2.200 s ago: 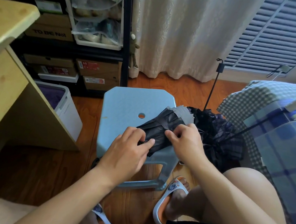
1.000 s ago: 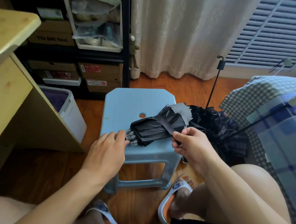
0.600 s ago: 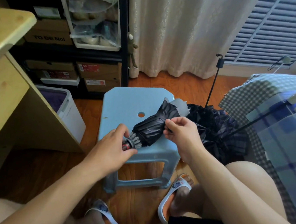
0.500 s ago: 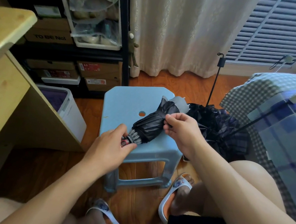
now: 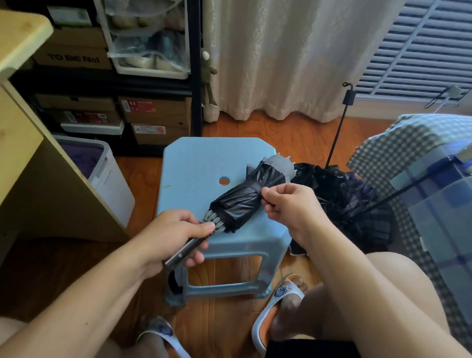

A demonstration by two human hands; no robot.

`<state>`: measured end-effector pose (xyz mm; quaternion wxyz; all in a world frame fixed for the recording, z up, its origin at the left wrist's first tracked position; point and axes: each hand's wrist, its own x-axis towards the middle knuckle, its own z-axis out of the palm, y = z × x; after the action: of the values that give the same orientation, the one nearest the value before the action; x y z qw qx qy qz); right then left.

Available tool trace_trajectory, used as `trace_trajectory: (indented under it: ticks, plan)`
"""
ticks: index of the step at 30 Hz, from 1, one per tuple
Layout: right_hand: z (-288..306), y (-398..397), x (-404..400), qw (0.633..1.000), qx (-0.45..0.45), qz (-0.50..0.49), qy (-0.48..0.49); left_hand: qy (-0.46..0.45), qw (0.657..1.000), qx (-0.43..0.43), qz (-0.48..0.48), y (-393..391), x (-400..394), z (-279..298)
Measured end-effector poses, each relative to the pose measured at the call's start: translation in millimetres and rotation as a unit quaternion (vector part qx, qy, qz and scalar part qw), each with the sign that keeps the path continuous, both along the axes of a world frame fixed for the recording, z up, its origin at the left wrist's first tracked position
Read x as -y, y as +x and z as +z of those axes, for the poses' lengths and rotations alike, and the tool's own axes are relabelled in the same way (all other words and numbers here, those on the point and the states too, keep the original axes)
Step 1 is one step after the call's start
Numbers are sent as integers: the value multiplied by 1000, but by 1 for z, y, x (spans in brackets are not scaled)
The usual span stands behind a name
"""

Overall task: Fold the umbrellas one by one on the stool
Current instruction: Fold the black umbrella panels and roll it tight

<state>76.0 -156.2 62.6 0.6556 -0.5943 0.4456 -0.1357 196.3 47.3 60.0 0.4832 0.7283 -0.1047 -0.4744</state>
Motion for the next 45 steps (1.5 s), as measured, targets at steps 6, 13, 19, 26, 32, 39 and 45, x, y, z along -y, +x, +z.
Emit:
trace_trajectory:
  ticks: [6, 13, 19, 26, 32, 39, 45]
  plan:
    - [-14, 4, -8, 999, 1, -20, -51, 9, 1000, -24, -6, 3, -2, -3]
    - [-10, 2, -2, 980, 76, -62, 173, 7, 998, -54, -22, 5, -4, -3]
    - [-9, 5, -6, 984, 62, -22, 163, 1, 996, -84, -25, 6, -4, -3]
    - [-3, 6, -1, 998, 23, -18, 58, -2, 996, -88, -30, 10, -6, -4]
    - [-5, 4, -5, 998, 14, -24, 63, 3, 996, -85, -27, 9, -6, -4]
    - [-3, 5, -9, 999, 10, -23, 43, 1, 996, -88, -24, 8, -5, -6]
    - [-2, 7, -1, 999, 4, -29, 43, 0, 996, -92, -19, 8, -7, -7]
